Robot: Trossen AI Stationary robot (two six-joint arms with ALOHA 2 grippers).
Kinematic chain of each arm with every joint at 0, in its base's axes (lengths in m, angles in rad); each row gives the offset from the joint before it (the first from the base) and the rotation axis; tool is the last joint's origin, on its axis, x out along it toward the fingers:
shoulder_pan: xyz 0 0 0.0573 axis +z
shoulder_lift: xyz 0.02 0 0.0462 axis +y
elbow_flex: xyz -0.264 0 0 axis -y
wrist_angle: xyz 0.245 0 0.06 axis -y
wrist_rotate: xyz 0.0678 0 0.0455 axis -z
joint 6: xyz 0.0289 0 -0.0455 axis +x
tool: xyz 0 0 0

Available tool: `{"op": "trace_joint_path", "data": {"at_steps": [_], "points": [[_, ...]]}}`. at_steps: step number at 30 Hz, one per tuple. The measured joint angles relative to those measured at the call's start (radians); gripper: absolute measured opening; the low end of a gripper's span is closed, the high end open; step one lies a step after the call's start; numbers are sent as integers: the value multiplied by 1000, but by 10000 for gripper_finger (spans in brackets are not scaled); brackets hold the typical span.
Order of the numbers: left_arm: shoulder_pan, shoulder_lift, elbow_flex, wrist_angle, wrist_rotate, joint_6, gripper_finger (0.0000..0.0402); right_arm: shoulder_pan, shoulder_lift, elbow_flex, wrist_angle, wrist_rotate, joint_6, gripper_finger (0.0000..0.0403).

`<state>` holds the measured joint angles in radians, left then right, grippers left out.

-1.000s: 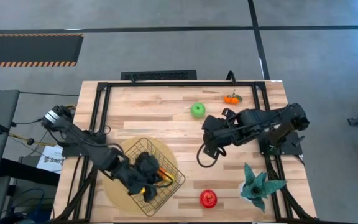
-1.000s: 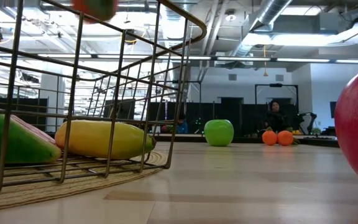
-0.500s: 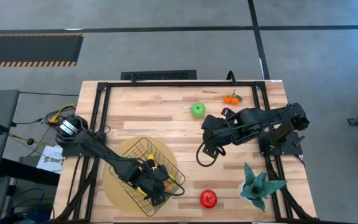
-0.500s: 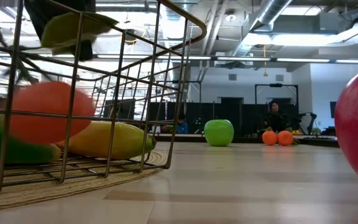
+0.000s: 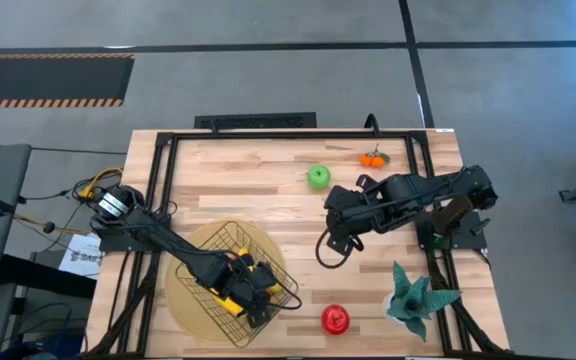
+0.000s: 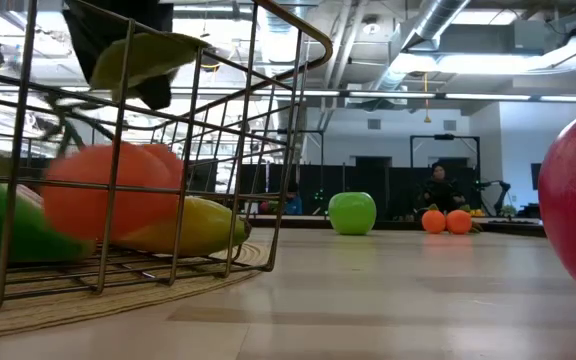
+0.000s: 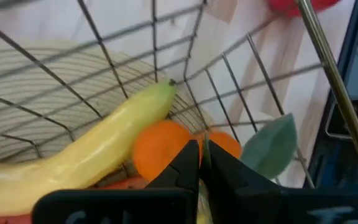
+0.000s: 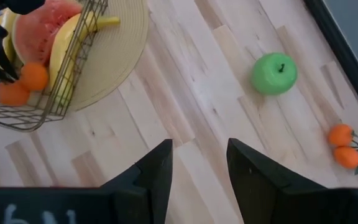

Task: Build produce basket
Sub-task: Put the bottom oranges into the gold wire basket, then put the green apple into the gold wire basket

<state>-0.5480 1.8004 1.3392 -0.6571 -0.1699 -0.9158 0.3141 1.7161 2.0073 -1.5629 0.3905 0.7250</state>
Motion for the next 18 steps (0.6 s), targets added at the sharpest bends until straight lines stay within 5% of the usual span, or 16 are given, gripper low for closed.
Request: {"op": "trace_joint_path", "data": {"at_steps": [13, 18], "points": [[70, 0, 7, -1, 97, 71, 99, 0, 0, 0, -8, -3, -3, 174], [113, -1, 113, -20, 88, 205, 117, -15, 0, 0, -8, -1, -30, 175]]}}
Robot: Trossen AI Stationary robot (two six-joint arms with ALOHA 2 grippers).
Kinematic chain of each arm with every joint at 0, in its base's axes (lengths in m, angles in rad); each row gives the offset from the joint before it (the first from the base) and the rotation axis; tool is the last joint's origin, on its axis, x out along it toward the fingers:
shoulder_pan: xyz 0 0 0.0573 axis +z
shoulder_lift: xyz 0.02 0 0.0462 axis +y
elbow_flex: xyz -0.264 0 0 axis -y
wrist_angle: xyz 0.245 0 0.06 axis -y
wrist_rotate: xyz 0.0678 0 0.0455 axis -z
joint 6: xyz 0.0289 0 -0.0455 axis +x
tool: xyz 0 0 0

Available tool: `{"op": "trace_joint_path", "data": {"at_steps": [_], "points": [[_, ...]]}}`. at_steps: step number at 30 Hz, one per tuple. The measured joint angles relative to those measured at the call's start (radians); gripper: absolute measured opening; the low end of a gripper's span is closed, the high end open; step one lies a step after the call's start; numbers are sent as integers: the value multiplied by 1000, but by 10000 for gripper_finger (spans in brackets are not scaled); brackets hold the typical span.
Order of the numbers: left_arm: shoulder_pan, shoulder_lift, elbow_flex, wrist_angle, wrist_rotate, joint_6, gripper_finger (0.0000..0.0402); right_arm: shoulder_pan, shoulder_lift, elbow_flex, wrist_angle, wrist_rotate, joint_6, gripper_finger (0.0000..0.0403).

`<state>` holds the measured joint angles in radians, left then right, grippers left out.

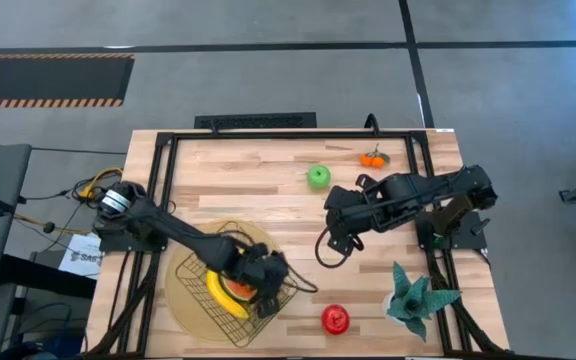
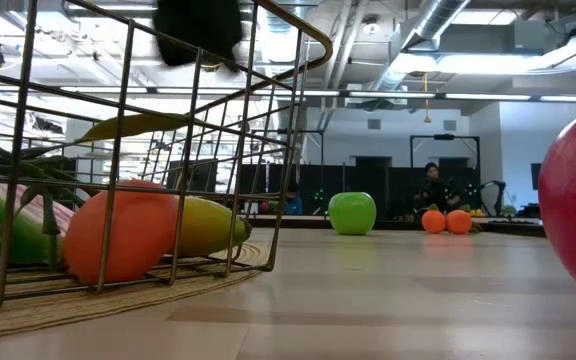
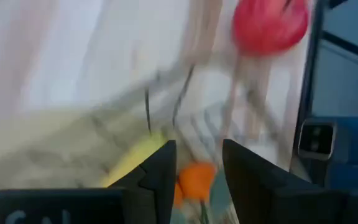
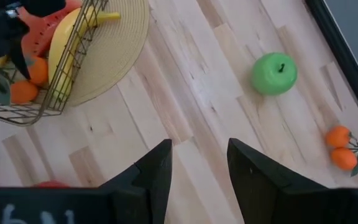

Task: Build produce basket
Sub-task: Put the green apple into the gold wire basket

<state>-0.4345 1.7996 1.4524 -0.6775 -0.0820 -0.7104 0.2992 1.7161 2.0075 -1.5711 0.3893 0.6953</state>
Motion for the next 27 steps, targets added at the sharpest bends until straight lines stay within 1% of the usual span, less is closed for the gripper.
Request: {"op": "trace_joint_path", "data": {"at_steps": [1, 3, 6, 8, 9, 10, 11, 13, 16, 19, 23, 27], "points": [[9, 0, 34, -15, -22, 35, 117, -8, 0, 0, 0, 0, 0, 174], [25, -1, 110, -62, -100, 105, 118, -26, 0, 0, 0, -2, 0, 172], [45, -2, 226, -163, -258, 201, 119, -50, -2, 0, 0, -40, 0, 169], [57, -2, 298, -236, -365, 259, 119, -54, -16, 0, 0, -46, 0, 167], [65, -3, 328, -265, -406, 284, 119, -54, -28, 0, 0, -46, 0, 166], [77, -3, 354, -299, -420, 301, 119, -53, -44, 0, 0, -47, 1, 165], [92, -3, 379, -340, -416, 310, 119, -53, -60, 0, 0, -46, 6, 164], [125, -3, 409, -414, -376, 326, 119, -53, -103, -12, 2, -44, 28, 161], [176, -3, 425, -506, -349, 366, 119, -53, -192, -74, 0, -28, 101, 155], [232, -2, 425, -554, -334, 424, 119, -48, -300, -166, -1, -24, 205, 150], [312, -2, 425, -578, -280, 528, 119, -36, -431, -320, -1, -13, 354, 144], [392, -30, 425, -624, -289, 648, 119, -31, -511, -464, 0, -1, 495, 144]]}}
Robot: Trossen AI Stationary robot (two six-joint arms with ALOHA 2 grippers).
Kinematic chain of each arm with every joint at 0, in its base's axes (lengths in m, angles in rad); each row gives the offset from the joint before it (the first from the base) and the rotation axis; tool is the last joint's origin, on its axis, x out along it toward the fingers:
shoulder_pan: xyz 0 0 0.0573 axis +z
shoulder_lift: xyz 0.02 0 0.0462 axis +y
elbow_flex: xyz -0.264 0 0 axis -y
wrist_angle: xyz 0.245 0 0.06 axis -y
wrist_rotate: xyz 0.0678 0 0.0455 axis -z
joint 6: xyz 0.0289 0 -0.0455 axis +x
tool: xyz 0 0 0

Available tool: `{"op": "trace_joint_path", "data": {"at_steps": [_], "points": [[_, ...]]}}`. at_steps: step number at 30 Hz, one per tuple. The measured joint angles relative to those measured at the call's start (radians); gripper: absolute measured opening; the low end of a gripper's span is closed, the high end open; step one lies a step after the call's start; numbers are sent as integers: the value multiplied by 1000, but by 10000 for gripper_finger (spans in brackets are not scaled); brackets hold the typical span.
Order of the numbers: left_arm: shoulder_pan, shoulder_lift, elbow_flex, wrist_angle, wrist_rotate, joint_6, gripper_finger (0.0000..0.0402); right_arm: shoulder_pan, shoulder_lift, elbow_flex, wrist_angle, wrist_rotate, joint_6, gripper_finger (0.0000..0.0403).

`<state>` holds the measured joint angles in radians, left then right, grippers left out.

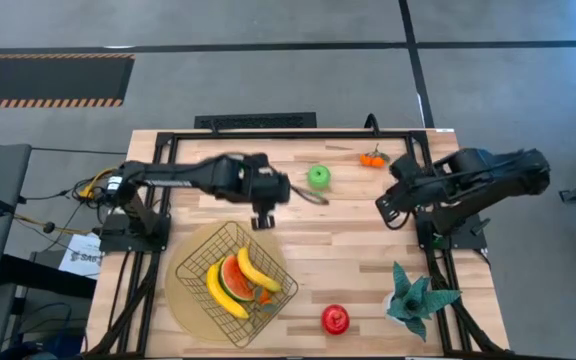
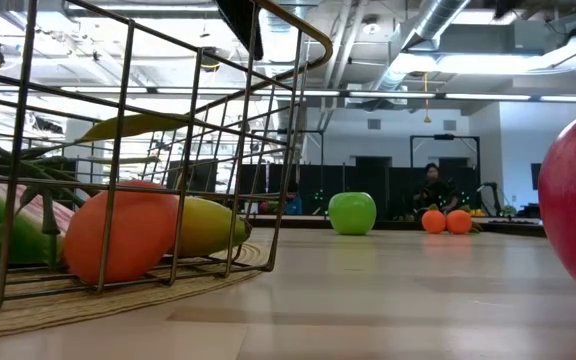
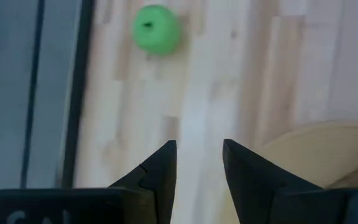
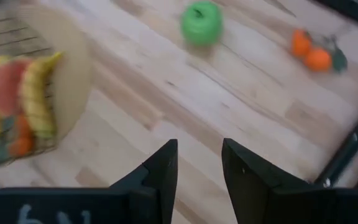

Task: Build produce basket
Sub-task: Put the green apple into the gold wire basket

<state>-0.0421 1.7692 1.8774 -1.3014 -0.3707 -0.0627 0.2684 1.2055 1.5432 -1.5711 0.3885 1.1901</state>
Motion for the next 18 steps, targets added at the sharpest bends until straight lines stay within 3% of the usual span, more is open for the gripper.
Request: {"op": "trace_joint_path", "data": {"at_steps": [4, 9, 12, 15, 18], "points": [[111, -54, 0, -6, 29, 79, 119, -2, -20, -130, 68, 8, 73, 148], [250, -124, 0, 24, 179, 126, 119, -52, -13, -285, 340, 35, 26, 150], [304, -159, -11, 35, 196, 162, 119, -115, 1, -364, 476, 48, 5, 145], [348, -181, -21, 16, 218, 200, 119, -206, 25, -440, 578, 29, -26, 125], [382, -193, -21, 10, 244, 233, 119, -324, 55, -508, 702, -50, -110, 80]]}}
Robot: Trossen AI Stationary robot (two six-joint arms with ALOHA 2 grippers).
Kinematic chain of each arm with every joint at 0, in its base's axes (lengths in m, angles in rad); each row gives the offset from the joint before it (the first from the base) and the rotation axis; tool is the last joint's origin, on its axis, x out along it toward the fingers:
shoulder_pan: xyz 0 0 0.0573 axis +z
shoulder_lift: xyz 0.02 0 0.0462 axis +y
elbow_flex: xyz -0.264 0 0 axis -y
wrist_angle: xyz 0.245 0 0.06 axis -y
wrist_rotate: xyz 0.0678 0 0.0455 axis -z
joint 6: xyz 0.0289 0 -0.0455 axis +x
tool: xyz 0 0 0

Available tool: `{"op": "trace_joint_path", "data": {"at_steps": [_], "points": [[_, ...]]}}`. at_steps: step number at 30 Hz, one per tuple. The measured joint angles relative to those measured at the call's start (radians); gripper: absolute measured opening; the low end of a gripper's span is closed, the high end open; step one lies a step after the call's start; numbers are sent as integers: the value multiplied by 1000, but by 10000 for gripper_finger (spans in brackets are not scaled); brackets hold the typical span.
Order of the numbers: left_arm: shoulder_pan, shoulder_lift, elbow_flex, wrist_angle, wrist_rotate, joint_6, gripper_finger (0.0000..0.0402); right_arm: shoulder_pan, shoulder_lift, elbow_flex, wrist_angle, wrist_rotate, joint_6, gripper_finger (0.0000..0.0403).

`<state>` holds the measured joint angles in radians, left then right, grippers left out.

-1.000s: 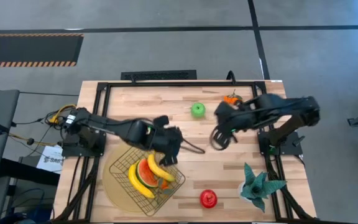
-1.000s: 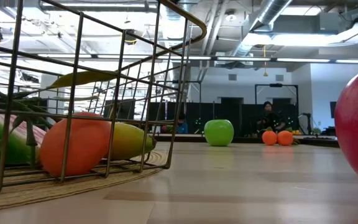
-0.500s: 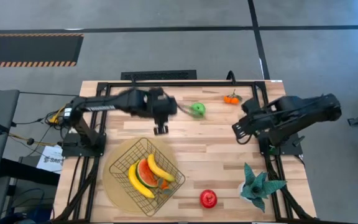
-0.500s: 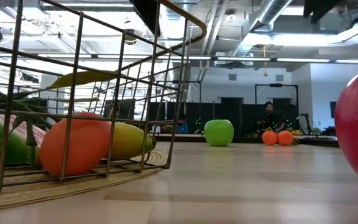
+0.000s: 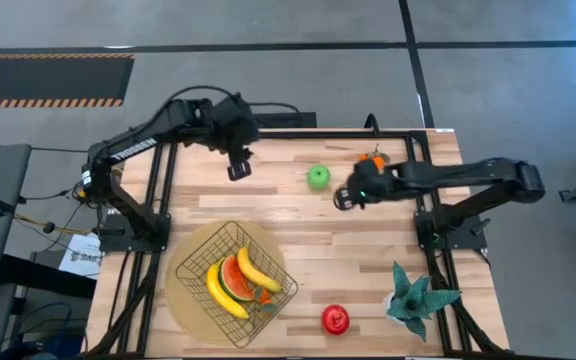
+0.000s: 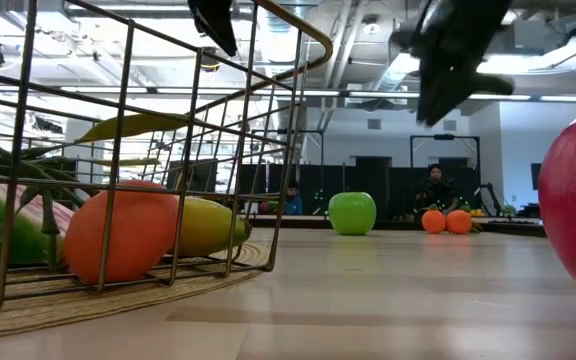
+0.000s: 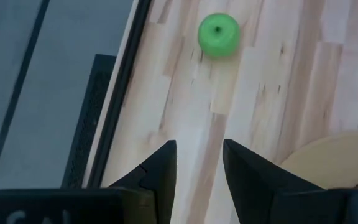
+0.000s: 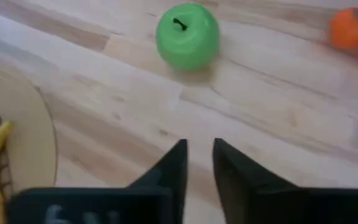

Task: Build produce basket
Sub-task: Put the green apple into the gold wire basket

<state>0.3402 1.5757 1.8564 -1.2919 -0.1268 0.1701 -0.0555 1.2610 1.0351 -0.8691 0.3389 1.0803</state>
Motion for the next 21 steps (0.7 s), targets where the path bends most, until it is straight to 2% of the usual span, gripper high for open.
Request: {"op": "trace_joint_path", "data": {"at_steps": [3, 4, 8, 12, 17, 21], "points": [[33, -1, 0, 13, 15, 24, 119, -135, 42, -60, 139, -100, -141, 20], [45, 0, -1, 21, 15, 28, 119, -183, 61, -71, 194, -136, -193, 11], [91, 8, -1, 86, 45, 0, 119, -364, 151, -87, 362, -310, -387, 10], [120, 22, -2, 131, 97, -61, 119, -512, 239, -89, 441, -480, -537, 5], [133, 31, -2, 170, 88, -114, 119, -621, 313, -89, 402, -532, -652, 2], [134, 46, -2, 246, 109, -113, 119, -641, 342, -89, 403, -562, -686, 2]]}}
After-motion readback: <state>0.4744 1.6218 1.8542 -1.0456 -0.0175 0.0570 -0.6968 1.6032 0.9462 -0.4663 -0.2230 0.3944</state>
